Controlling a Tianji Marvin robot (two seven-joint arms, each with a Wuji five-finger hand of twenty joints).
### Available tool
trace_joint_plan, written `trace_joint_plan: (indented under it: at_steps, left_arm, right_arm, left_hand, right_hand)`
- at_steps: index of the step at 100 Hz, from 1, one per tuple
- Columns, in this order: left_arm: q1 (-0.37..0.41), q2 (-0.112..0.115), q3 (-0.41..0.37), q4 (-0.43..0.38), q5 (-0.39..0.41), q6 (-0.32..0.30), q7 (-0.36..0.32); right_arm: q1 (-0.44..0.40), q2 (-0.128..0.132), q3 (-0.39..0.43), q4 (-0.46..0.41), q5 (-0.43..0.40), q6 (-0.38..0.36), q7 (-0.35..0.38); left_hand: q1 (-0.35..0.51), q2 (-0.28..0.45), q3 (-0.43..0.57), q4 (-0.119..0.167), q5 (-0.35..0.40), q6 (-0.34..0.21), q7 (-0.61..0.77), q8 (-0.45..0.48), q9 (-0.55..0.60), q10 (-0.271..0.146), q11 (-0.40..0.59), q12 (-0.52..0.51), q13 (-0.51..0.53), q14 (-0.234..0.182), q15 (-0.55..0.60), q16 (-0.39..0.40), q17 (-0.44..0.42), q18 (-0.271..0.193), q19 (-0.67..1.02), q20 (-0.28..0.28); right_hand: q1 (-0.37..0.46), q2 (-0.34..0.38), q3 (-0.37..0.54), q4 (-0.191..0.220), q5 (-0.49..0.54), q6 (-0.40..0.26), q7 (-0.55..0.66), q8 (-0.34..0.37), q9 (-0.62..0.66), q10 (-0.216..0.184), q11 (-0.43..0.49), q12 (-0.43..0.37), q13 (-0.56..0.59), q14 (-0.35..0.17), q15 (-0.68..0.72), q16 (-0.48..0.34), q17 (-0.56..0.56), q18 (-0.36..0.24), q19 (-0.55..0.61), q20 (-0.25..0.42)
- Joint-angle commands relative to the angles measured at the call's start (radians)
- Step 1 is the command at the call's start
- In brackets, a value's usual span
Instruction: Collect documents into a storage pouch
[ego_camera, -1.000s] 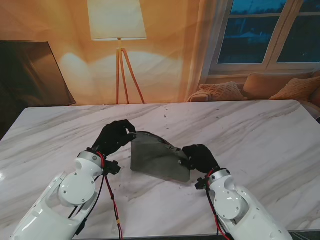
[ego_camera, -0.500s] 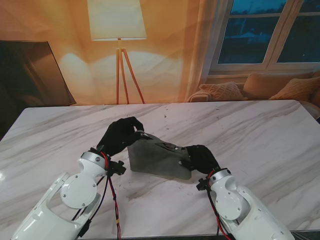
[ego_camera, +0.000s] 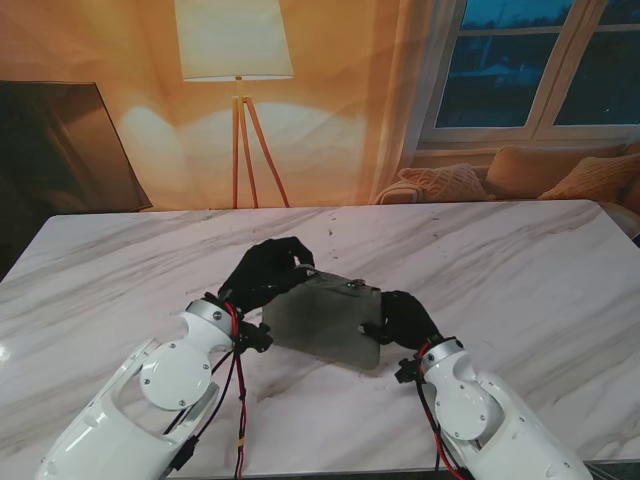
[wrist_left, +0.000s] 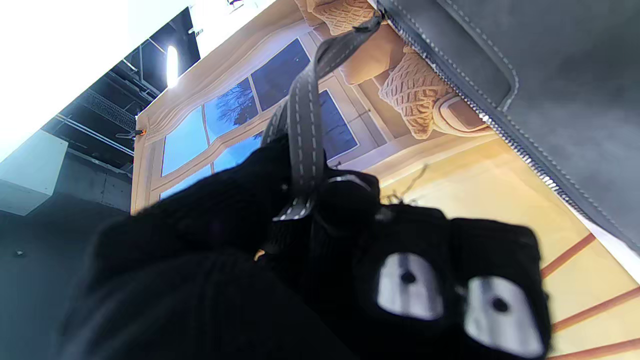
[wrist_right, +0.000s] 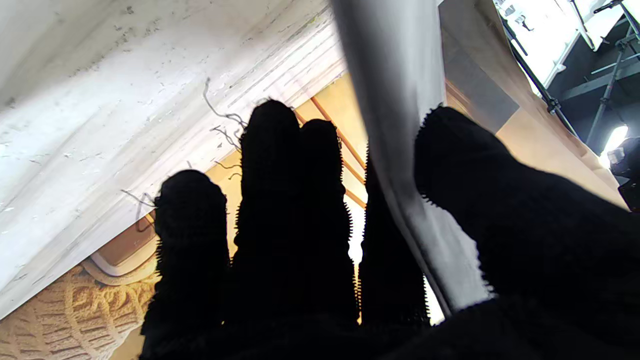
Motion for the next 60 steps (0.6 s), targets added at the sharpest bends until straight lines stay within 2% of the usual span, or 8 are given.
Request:
trace_joint_plan:
  at_steps: [1, 22, 30, 34, 38, 48, 53, 60]
  left_arm:
    - [-0.001, -0.008, 0.003, 0.000, -0.005, 0.002, -0.016]
    - [0.001, -0.008, 0.006, 0.000, -0.017, 0.000, -0.019]
    - [0.006, -0.009, 0.006, -0.006, -0.027, -0.005, -0.016]
    - [0.009, -0.009, 0.005, -0.011, -0.031, -0.008, -0.015]
    - [0.013, -0.009, 0.005, -0.016, -0.031, -0.012, -0.015]
    - [0.020, -0.007, 0.003, -0.029, -0.027, -0.022, -0.018]
    - [0.023, -0.006, 0.003, -0.034, -0.027, -0.025, -0.019]
    - [0.027, -0.005, 0.003, -0.039, -0.028, -0.029, -0.018]
  right_arm:
    - [-0.004, 0.000, 0.003, -0.008, -0.001, -0.004, 0.009]
    - [-0.001, -0.004, 0.003, -0.001, 0.009, 0.001, 0.001]
    - [0.002, -0.004, 0.000, 0.003, 0.010, 0.007, 0.002]
    - [0.004, -0.005, -0.002, 0.005, 0.009, 0.010, 0.000]
    - [0.005, -0.005, -0.002, 0.006, 0.008, 0.013, -0.003]
    - [0.006, -0.007, -0.003, 0.006, 0.006, 0.015, -0.013]
    - [0.006, -0.008, -0.001, 0.004, 0.004, 0.014, -0.017]
    - [0.004, -0.009, 0.001, 0.001, 0.007, 0.012, -0.019]
  left_hand:
    - [0.037, 0.035, 0.019, 0.040, 0.027, -0.084, 0.091, 0.028, 0.048, 0.044, 0.049, 0.016, 0.047, 0.044, 0.136, -0.005, 0.038, -0.232, 0.252, 0.000]
    - [0.037, 0.034, 0.020, 0.041, 0.028, -0.085, 0.092, 0.028, 0.049, 0.043, 0.050, 0.016, 0.047, 0.044, 0.136, -0.005, 0.038, -0.232, 0.252, 0.000]
    - [0.037, 0.034, 0.020, 0.041, 0.029, -0.083, 0.092, 0.028, 0.049, 0.044, 0.050, 0.016, 0.047, 0.044, 0.136, -0.005, 0.038, -0.232, 0.252, 0.000]
    - [0.037, 0.033, 0.021, 0.041, 0.029, -0.083, 0.092, 0.027, 0.049, 0.044, 0.050, 0.017, 0.047, 0.044, 0.136, -0.005, 0.038, -0.232, 0.252, 0.000]
    - [0.036, 0.033, 0.021, 0.041, 0.030, -0.083, 0.093, 0.027, 0.050, 0.044, 0.050, 0.016, 0.047, 0.044, 0.136, -0.005, 0.038, -0.232, 0.252, 0.000]
    - [0.035, 0.034, 0.022, 0.041, 0.029, -0.084, 0.093, 0.028, 0.050, 0.043, 0.050, 0.016, 0.047, 0.044, 0.136, -0.005, 0.038, -0.232, 0.252, 0.001]
    - [0.035, 0.034, 0.022, 0.042, 0.029, -0.084, 0.093, 0.028, 0.050, 0.043, 0.050, 0.016, 0.047, 0.044, 0.136, -0.005, 0.038, -0.233, 0.252, 0.001]
    - [0.035, 0.034, 0.023, 0.041, 0.028, -0.084, 0.093, 0.028, 0.050, 0.043, 0.050, 0.016, 0.047, 0.044, 0.136, -0.005, 0.038, -0.233, 0.252, 0.001]
  right_hand:
    - [-0.031, -0.017, -0.001, 0.011, -0.048, -0.037, -0.010, -0.009, -0.040, -0.019, 0.003, -0.011, -0.025, -0.030, -0.011, 0.011, -0.007, -0.021, -0.010, 0.020]
    - [-0.058, -0.013, -0.028, 0.002, -0.045, -0.052, -0.019, -0.004, -0.036, -0.016, 0.011, -0.030, -0.022, -0.021, -0.005, 0.023, -0.013, -0.014, -0.009, 0.029]
    - [-0.012, 0.010, 0.001, 0.023, -0.057, -0.057, -0.028, -0.011, -0.034, -0.018, 0.012, -0.034, -0.022, -0.024, -0.005, 0.025, -0.012, -0.014, -0.008, 0.031]
    - [0.015, -0.018, 0.048, 0.030, -0.048, -0.063, -0.047, -0.019, -0.030, -0.018, 0.005, -0.026, -0.019, -0.022, -0.014, 0.021, -0.009, -0.017, -0.011, 0.034]
    - [0.051, -0.010, 0.070, 0.038, -0.049, -0.064, -0.074, -0.021, -0.030, -0.020, -0.011, -0.025, -0.019, -0.012, -0.017, 0.011, -0.009, -0.018, -0.013, 0.036]
    - [0.088, -0.007, 0.080, 0.063, -0.057, -0.047, -0.162, 0.014, -0.047, -0.027, -0.042, -0.022, -0.029, -0.009, -0.031, -0.011, -0.017, -0.025, -0.033, 0.032]
    - [0.076, -0.026, 0.088, 0.062, -0.069, -0.031, -0.215, 0.054, -0.070, -0.031, -0.039, -0.032, -0.034, -0.013, -0.039, -0.007, -0.021, -0.027, -0.039, 0.032]
    - [0.028, -0.022, 0.092, 0.086, -0.089, -0.019, -0.266, 0.092, -0.101, -0.033, -0.023, -0.065, -0.050, -0.023, -0.048, -0.001, -0.037, -0.029, -0.052, 0.032]
